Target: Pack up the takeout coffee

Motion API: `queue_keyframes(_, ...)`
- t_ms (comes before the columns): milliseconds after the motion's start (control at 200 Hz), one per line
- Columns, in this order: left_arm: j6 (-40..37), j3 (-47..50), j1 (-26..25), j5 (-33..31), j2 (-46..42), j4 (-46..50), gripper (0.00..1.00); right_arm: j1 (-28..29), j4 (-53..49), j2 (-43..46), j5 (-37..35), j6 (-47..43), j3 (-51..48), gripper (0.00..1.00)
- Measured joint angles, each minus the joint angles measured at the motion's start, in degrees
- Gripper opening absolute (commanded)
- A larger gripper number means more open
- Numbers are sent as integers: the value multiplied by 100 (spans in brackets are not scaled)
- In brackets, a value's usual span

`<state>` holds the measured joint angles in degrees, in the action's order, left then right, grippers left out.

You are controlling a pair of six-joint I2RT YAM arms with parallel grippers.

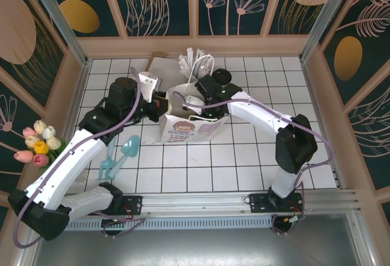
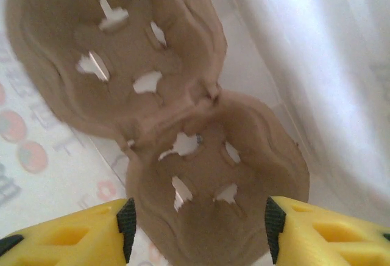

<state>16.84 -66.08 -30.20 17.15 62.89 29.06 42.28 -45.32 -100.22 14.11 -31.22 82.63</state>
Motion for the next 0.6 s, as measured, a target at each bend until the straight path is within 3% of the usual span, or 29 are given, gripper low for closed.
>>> queue_keyframes(375,278,35,321,494,186,9,0,254,-372,-122,122,-72,109,46)
queue_keyframes(600,275,35,321,557,420,11,0,299,-37,-459,-90,-374,131,28)
